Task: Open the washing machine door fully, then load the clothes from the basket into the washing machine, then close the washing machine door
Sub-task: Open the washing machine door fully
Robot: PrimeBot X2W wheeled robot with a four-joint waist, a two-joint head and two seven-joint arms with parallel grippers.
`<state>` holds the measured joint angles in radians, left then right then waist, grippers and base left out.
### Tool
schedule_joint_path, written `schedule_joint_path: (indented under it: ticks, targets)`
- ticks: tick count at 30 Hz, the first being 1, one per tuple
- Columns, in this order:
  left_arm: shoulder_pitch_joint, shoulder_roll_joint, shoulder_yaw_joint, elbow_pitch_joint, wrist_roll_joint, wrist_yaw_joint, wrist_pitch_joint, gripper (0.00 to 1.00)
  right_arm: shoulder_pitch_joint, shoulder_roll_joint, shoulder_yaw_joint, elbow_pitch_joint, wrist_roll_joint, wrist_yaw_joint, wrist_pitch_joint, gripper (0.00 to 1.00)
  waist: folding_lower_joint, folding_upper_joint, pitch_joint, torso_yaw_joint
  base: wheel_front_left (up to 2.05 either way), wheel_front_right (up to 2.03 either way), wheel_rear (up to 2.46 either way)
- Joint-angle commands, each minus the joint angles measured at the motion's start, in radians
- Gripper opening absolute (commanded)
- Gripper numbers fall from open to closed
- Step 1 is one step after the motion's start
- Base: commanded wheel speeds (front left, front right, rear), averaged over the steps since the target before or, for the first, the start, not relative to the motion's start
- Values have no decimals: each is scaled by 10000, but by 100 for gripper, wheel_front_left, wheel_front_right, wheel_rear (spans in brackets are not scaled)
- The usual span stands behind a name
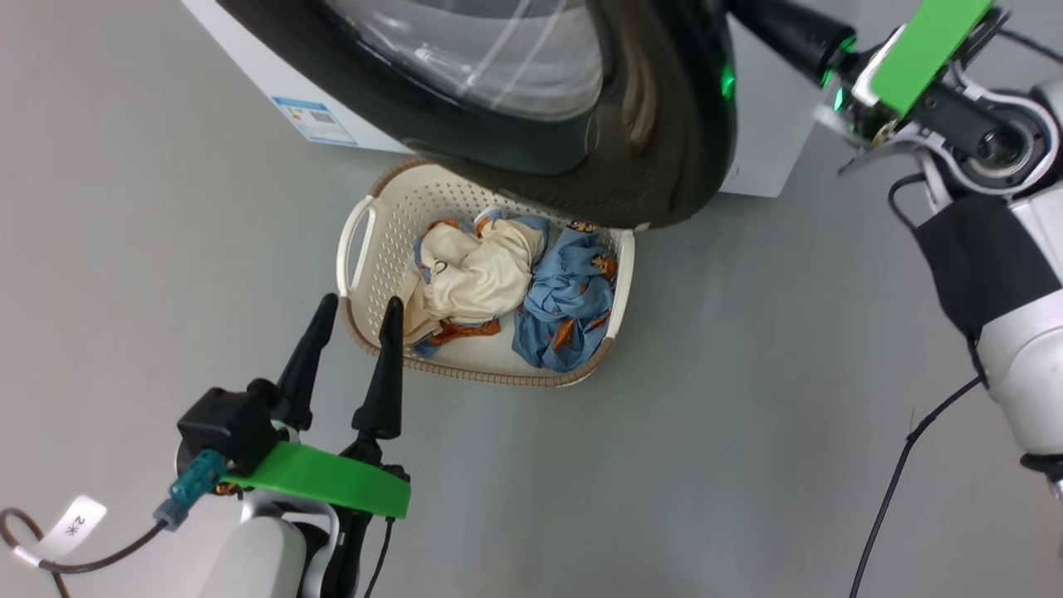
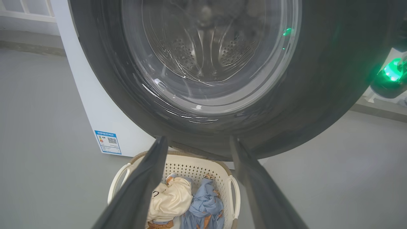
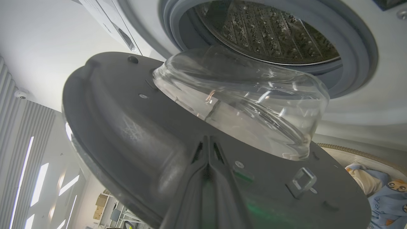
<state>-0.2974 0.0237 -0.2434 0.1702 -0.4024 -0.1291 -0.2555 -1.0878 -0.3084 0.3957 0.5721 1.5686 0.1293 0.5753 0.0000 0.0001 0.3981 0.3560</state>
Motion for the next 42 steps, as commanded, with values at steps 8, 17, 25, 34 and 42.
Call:
schedule_joint_path:
  ticks: [8, 17, 25, 34, 42]
  targets:
    - [468, 265, 563, -189, 204, -15, -63, 100, 1020, 576, 601, -544, 58, 14, 524, 0, 0, -1, -687, -236, 0, 0, 0]
    - [895, 265, 742, -212, 286, -15, -63, 100, 2068, 1009, 1164, -1151, 136, 14, 925, 0, 0, -1, -1324, -163, 0, 0, 0]
    - [1229, 265, 847, -219, 373, -15, -63, 100, 2760, 1344, 1426, -1494, 215, 14, 1054, 0, 0, -1, -1739, -15, 0, 0, 0]
    - [1385, 265, 879, -204, 465, -15, -63, 100, 3360, 1839, 1848, -1818, 258, 14, 1371, 0, 0, -1, -2073, 213, 0, 0, 0]
    - [1474, 270, 869, -181, 535, -15, -63, 100, 3644, 2017, 1900, -1821, 243, 14, 1370, 0, 0, -1, -2270, 258, 0, 0, 0]
